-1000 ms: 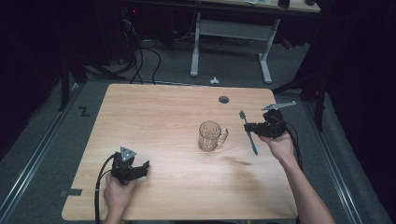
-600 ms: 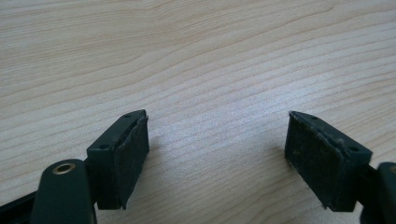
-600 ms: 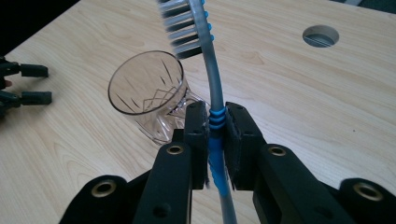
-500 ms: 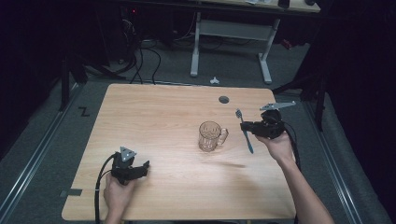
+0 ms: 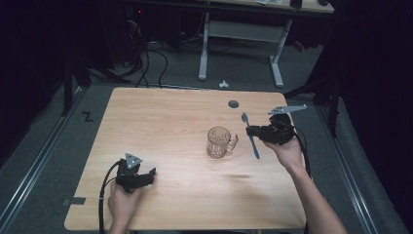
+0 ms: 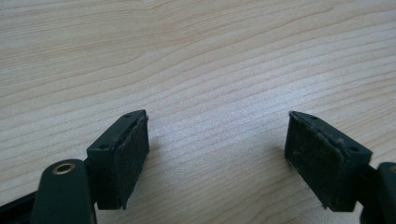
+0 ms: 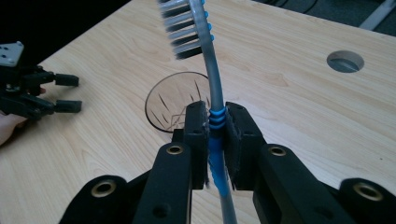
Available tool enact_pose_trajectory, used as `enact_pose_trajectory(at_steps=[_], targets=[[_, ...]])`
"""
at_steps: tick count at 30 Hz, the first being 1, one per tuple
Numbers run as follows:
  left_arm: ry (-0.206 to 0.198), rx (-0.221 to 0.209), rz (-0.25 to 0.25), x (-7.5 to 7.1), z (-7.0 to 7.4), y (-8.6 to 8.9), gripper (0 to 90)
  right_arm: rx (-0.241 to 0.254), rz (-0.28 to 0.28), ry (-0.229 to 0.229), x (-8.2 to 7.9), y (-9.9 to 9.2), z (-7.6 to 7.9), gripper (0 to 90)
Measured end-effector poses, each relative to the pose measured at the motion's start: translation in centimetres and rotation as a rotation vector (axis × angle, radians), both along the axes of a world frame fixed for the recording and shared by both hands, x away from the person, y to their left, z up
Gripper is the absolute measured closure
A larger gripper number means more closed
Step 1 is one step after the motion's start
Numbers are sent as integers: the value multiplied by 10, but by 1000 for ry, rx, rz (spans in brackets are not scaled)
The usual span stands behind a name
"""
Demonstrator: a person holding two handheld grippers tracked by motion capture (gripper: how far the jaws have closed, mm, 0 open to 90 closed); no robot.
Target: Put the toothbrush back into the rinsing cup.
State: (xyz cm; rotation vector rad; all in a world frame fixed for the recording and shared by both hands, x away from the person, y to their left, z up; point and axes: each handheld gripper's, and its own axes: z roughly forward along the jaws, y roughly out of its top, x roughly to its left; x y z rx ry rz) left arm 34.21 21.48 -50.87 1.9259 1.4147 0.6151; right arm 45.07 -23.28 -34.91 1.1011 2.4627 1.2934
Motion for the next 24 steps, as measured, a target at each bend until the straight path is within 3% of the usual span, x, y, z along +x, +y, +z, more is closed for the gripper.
enact_pose_trajectory(at_steps=[24], targets=[[0,0,0,0,0,0,224,40,39,-39,2,24,15,802]])
